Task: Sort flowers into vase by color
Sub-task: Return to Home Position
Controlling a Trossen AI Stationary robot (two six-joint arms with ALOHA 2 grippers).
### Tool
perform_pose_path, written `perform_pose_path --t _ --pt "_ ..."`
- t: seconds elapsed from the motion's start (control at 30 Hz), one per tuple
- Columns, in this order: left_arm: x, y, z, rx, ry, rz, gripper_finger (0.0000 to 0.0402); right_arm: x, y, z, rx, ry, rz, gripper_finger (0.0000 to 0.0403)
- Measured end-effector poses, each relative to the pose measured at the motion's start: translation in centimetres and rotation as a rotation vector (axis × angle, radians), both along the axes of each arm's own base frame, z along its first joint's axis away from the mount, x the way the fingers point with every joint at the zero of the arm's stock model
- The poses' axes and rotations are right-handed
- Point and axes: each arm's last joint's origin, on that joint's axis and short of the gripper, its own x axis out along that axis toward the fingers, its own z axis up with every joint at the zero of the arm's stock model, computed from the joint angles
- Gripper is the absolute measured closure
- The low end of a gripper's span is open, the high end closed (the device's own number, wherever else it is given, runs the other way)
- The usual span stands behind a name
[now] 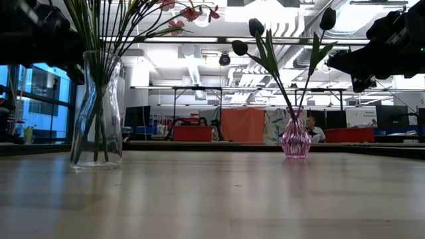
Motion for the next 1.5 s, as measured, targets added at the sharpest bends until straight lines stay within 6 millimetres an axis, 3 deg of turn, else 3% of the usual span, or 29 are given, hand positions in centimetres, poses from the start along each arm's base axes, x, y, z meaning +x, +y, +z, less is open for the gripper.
perform_pose_path --t 0.07,0.13,1.5 --pt "0.02 -0.04 -0.28 0.202 0.039 0.021 0.0401 0.00 0.00 0.00 0.000 0.000 0.000 0.0402" --pt "0.03 -0.03 -0.55 0.295 0.072 0.027 0.0401 0.00 0.00 -0.01 0.000 0.001 0.000 0.0402" --pt "0.13 -0.10 -0.85 0.329 0.103 0.002 0.0401 0.00 0.00 -0.02 0.000 0.001 0.000 0.0402"
